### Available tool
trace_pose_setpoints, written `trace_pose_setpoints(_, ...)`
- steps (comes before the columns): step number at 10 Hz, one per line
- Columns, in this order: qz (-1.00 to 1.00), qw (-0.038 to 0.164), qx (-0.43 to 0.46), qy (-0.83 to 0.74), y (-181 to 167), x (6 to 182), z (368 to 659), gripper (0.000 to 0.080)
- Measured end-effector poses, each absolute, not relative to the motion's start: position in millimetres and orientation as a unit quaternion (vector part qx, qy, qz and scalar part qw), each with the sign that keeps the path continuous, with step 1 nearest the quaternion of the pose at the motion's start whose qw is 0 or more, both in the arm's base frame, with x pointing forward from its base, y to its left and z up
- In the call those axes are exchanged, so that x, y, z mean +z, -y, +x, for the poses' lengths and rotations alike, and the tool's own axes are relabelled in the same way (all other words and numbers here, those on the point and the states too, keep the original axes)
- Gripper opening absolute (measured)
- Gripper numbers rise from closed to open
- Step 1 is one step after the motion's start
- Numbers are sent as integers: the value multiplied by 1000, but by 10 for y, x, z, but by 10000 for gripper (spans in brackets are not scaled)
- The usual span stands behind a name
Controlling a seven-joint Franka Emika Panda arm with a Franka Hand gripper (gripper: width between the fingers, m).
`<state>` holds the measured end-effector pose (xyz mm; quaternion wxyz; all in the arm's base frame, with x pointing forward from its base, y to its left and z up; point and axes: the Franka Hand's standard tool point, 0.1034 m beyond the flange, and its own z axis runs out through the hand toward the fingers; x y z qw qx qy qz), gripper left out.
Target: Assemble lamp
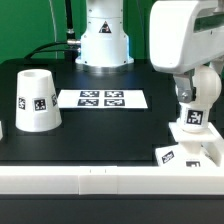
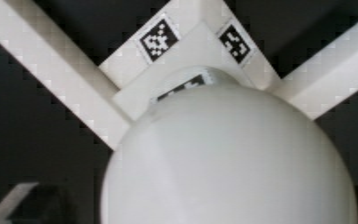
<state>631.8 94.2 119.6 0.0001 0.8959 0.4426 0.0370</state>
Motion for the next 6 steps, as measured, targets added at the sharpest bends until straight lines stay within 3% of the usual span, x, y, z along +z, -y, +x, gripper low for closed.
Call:
trace_pose_setpoints(3, 847, 4, 36, -530, -913, 1184, 6317, 698)
trace_pose_setpoints(6, 774, 20, 36, -631, -881, 1176, 6337, 698)
